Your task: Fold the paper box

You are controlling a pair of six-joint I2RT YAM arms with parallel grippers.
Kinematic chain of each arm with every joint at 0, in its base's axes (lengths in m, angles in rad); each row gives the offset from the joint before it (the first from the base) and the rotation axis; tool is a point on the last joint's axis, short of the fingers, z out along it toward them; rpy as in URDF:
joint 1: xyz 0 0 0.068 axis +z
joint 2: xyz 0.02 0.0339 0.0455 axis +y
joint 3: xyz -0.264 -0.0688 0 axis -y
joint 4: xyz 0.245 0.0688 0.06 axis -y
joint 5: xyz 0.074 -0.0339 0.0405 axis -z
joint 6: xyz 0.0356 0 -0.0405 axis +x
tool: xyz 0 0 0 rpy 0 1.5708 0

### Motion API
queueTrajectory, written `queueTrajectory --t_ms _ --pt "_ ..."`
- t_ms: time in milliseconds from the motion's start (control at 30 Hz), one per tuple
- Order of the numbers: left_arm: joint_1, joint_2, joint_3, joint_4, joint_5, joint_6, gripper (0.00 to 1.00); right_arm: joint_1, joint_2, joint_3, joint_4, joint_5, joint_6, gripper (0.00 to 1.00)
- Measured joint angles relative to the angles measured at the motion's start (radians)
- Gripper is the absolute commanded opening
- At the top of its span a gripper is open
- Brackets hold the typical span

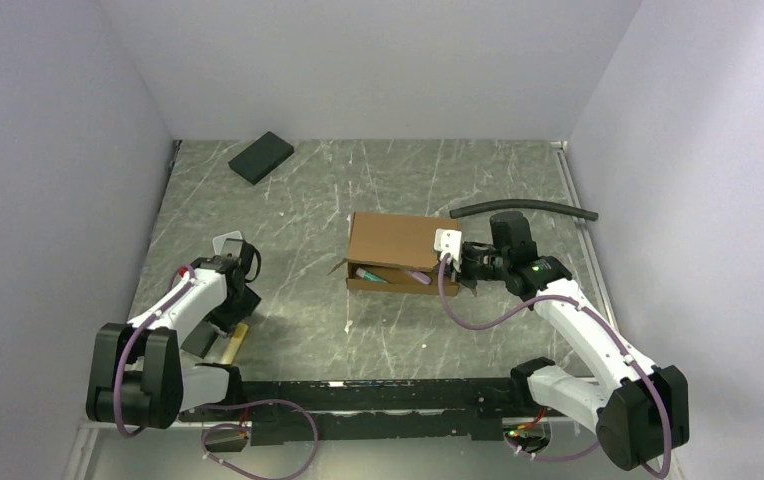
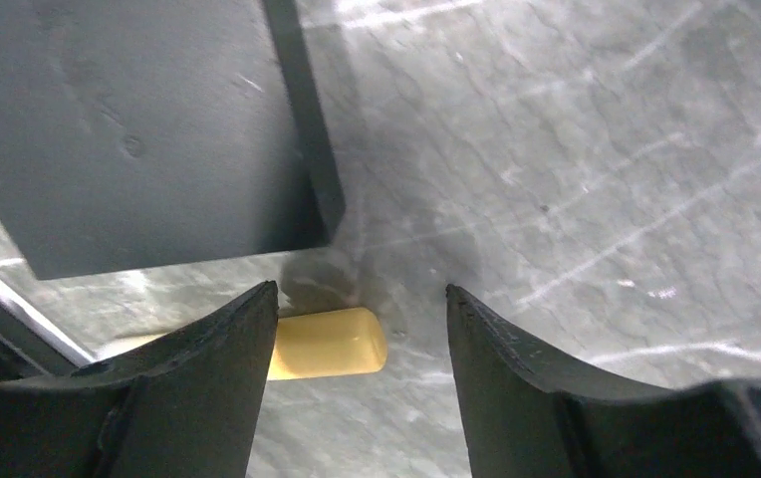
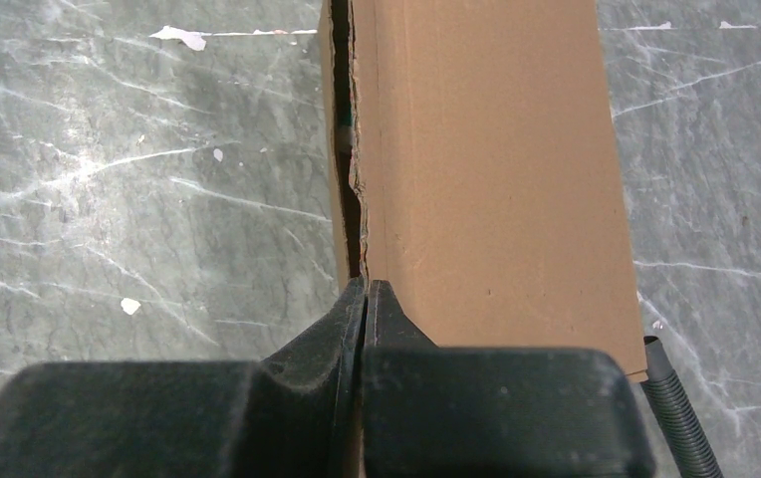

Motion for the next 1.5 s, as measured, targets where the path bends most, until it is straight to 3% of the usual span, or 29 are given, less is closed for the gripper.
queueTrajectory --t_ms 300,433,567,633,867,1167,1500 --pt "0.000 -0.019 -0.012 0.060 0.172 0.058 0.65 0.002 0.000 0.000 0.000 0.000 -0.002 0.00" --pt "0.000 -0.085 -0.010 0.022 0.173 0.058 0.73 0.003 0.000 0.000 0.000 0.000 -0.003 0.00" --pt "0.000 -0.259 0.011 -0.059 0.166 -0.016 0.89 0.006 0.000 0.000 0.000 0.000 -0.003 0.00" --pt "0.000 -0.336 0.025 -0.091 0.170 -0.074 0.92 0.007 0.000 0.000 0.000 0.000 -0.003 0.00" --pt "0.000 -0.342 0.055 -0.246 0.186 -0.324 0.84 0.010 0.001 0.000 -0.001 0.000 -0.003 0.00" --pt "0.010 -0.281 -0.005 -0.262 0.184 -0.557 0.82 0.011 0.001 0.000 -0.001 0.000 -0.003 0.00" --pt "0.098 -0.208 -0.093 -0.207 0.177 -0.638 0.77 0.012 0.001 0.000 -0.010 0.000 -0.011 0.00"
